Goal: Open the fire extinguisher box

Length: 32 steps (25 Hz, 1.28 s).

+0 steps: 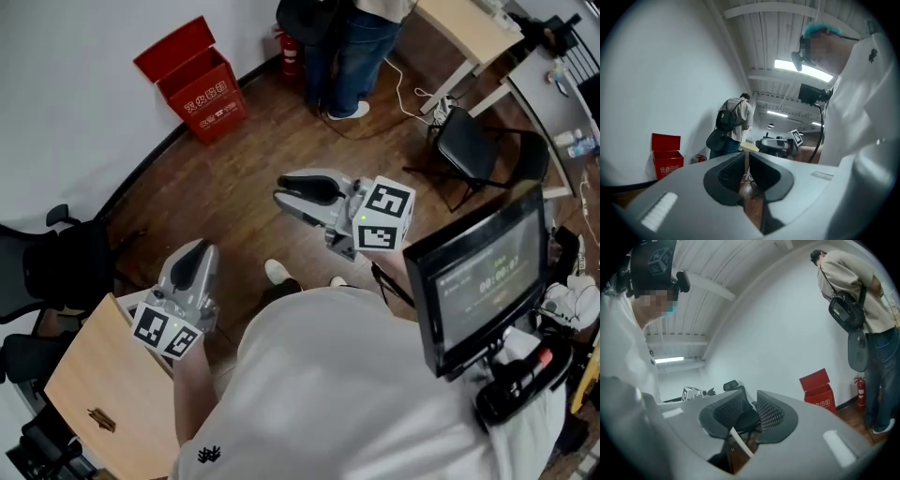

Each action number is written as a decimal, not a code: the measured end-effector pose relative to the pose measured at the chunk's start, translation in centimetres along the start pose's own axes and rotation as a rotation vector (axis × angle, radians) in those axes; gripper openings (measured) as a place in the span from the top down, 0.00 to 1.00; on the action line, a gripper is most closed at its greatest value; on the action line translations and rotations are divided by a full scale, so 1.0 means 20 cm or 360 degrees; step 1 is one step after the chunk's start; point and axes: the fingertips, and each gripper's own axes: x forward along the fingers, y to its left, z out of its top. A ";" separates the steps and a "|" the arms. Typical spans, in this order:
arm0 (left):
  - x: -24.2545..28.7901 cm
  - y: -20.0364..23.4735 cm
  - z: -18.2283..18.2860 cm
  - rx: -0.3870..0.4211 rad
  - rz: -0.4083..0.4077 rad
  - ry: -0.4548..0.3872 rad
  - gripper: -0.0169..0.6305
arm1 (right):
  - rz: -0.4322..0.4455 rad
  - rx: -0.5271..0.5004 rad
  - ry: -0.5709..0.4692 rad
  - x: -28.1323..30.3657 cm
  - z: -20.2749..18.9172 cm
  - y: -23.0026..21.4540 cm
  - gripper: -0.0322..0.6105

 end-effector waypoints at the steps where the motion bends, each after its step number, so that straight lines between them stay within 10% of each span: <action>1: 0.02 -0.07 -0.01 -0.0001 0.0003 -0.0005 0.93 | 0.0019 -0.0021 0.0008 -0.06 -0.01 0.04 0.83; 6: 0.11 -0.53 -0.10 -0.0154 -0.0066 -0.0074 0.93 | 0.0059 0.0002 0.0020 -0.48 -0.05 0.24 0.83; 32: 0.24 -0.95 -0.19 -0.0028 -0.0137 -0.0044 0.93 | 0.0034 -0.0302 -0.0015 -0.87 0.01 0.39 0.84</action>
